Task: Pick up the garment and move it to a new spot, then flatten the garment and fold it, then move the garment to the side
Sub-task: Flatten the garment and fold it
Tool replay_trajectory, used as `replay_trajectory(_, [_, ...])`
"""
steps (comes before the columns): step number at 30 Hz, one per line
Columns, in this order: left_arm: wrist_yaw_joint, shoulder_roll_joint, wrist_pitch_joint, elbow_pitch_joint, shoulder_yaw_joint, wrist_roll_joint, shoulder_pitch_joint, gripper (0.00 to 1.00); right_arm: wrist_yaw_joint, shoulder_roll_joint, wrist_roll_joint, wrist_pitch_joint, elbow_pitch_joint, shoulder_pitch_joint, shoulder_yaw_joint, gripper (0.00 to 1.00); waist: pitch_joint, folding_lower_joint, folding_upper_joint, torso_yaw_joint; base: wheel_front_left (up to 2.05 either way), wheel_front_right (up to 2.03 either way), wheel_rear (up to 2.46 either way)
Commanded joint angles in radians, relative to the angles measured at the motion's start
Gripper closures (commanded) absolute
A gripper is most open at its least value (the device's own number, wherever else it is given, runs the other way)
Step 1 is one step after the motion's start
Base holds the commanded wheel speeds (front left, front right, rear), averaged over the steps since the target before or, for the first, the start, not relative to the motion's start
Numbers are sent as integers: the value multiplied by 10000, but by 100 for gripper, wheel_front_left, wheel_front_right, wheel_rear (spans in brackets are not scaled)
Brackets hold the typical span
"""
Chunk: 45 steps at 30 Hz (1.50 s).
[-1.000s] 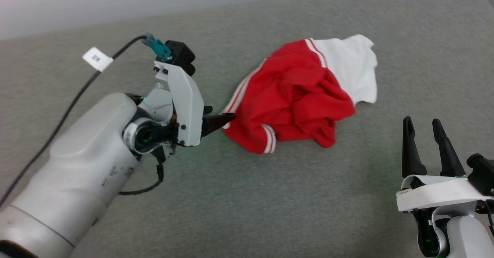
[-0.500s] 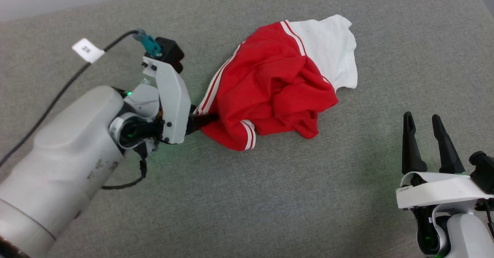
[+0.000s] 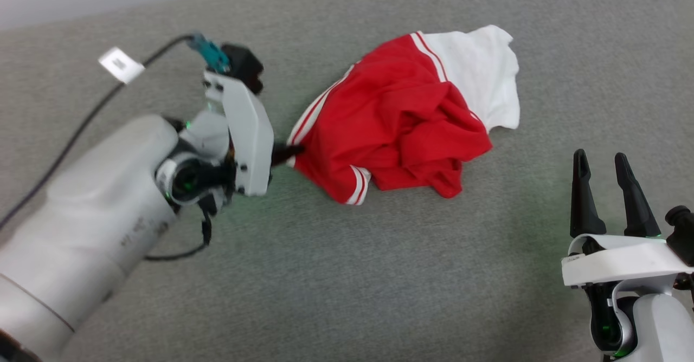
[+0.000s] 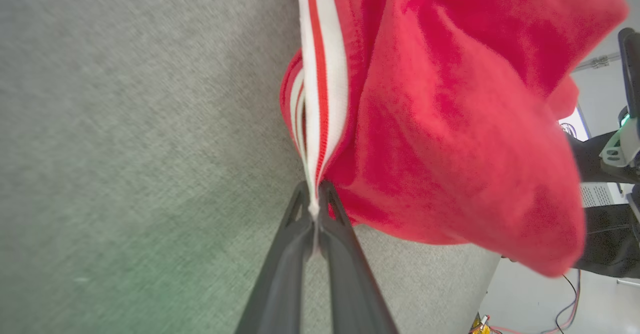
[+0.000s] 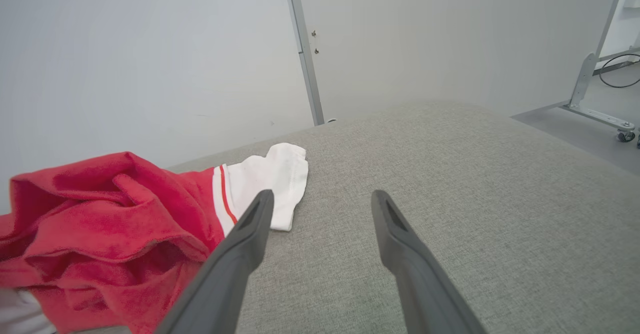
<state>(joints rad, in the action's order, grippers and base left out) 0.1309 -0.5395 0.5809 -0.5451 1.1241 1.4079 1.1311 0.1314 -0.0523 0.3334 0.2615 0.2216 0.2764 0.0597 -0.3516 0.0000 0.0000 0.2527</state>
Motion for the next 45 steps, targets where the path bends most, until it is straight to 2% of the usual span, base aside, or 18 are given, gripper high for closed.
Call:
replay_trajectory(1, [-6,-113,-274,120,-134,121,291,100,-14,24,-91,48,-9,-134,77,0,202,0,0,-291,0,0,0])
replay_trajectory(11, [-7,-1487,-1325,1281,-335,-43,1033,100,-14,22,-299,30,114,-227,16,0,707,0,0,-1275,0,0,0])
replay_trajectory(16, [-5,-1457,-2079,1337,-322,-456,1382,100,-14,19,-352,30,166,-101,-42,0,722,0,0,-1493,0,0,0])
replay_trajectory(20, [-5,-738,-2648,886,-121,-957,1894,100,-14,20,-269,30,206,93,-292,0,546,0,0,-1459,0,0,0])
replay_trajectory(21, [-5,-167,-2802,587,-65,-932,2109,100,-14,22,-137,30,224,263,-497,0,383,0,0,-1297,0,0,0])
replay_trajectory(24, [-7,493,-3049,94,189,-1227,2521,100,-14,13,180,29,270,472,-869,0,120,0,0,-797,0,0,0])
replay_trajectory(25, [-7,493,-3049,94,189,-1227,2521,100,-14,13,180,29,270,472,-869,0,120,0,0,-797,0,0,0])
replay_trajectory(26, [-5,1138,-3325,-323,290,-1315,2660,100,-14,17,371,30,322,484,-988,0,-14,0,0,-502,0,0,0])
replay_trajectory(27, [-5,1138,-3325,-323,290,-1315,2660,100,-14,17,371,30,322,484,-988,0,-14,0,0,-502,0,0,0])
replay_trajectory(30, [-5,2275,-3687,-1051,433,-1319,2719,100,-14,28,688,30,338,453,-1065,0,-278,0,0,-160,0,0,0])
replay_trajectory(36, [-5,3990,-4167,-1670,971,-1152,2022,100,-14,24,1019,31,340,248,-1073,0,-503,0,0,334,0,0,0])
replay_trajectory(38, [-5,4341,-4308,-1800,1101,-1141,1805,100,-14,25,1059,31,324,257,-1075,0,-559,0,0,381,0,0,0])
replay_trajectory(43, [-5,4646,-4235,-2348,1441,-1675,1457,100,-14,21,1088,31,296,531,-1236,0,-595,0,0,513,0,0,0])
replay_trajectory(44, [-5,4676,-4205,-2421,1458,-1770,1461,84,-14,19,1051,31,309,542,-1215,0,-570,0,0,493,0,0,0])
replay_trajectory(45, [-5,4690,-4191,-2458,1471,-1804,1441,54,-14,21,1008,31,312,557,-1182,0,-545,0,0,457,0,0,0])
